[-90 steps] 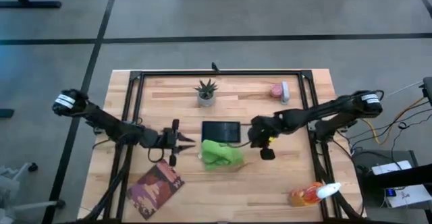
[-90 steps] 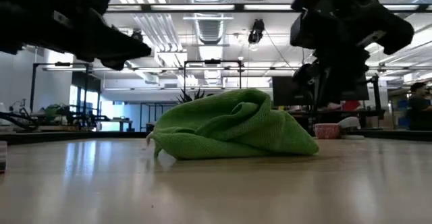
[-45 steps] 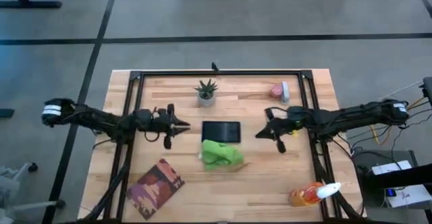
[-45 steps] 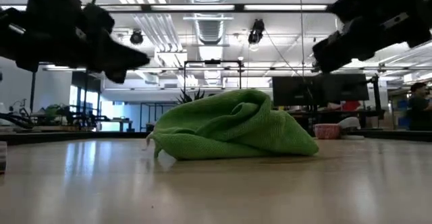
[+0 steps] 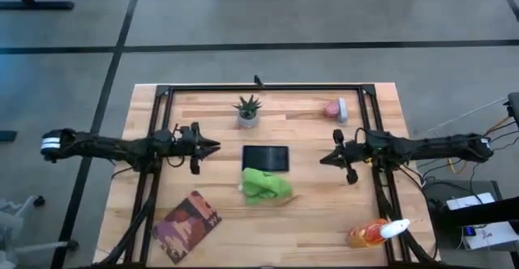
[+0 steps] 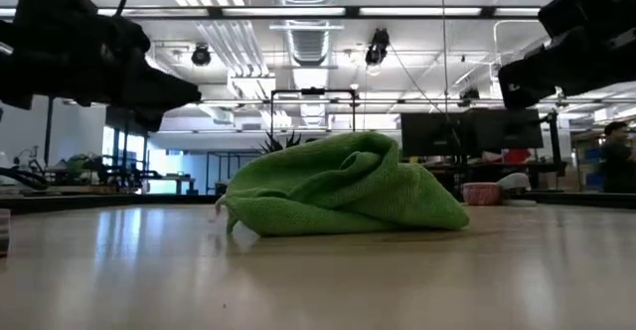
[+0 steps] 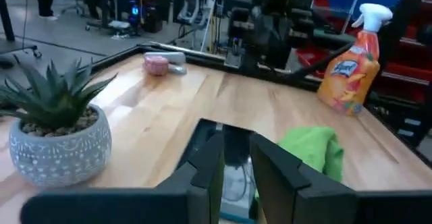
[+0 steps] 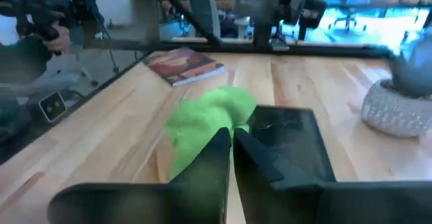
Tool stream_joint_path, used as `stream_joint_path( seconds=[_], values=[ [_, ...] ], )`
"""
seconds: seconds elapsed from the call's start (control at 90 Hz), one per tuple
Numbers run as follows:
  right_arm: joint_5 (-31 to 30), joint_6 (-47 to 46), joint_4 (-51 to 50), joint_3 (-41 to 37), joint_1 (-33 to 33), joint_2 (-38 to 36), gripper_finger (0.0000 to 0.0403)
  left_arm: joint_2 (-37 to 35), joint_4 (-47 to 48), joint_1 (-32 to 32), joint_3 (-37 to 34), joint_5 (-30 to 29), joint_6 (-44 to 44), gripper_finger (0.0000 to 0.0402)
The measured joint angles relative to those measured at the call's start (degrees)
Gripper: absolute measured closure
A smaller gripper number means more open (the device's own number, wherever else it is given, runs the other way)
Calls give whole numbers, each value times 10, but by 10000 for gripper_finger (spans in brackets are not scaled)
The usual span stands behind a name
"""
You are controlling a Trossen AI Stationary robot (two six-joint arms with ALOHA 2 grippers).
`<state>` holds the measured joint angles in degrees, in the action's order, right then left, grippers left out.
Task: Apply microfiber cloth
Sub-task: Return to Home Position
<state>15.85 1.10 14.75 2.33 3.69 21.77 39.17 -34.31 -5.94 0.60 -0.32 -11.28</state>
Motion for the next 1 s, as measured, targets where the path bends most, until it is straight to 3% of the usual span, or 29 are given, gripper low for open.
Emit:
stream_joint_path(
  seconds=[0.189, 0.333, 0.6, 1.0],
  values=[
    [-34, -9, -100, -2, 0, -72, 403, -44, 33, 1, 0, 57, 0, 342],
    [-69, -16, -134, -6, 0, -120, 403, -82, 81, 1, 0, 56, 2, 342],
    [-68, -22, -149, -8, -1, -182, 403, -146, 129, 2, 0, 59, -3, 342],
    [-29, -27, -177, 4, -1, -195, 403, -269, 229, 2, -1, 70, 4, 342]
  ],
)
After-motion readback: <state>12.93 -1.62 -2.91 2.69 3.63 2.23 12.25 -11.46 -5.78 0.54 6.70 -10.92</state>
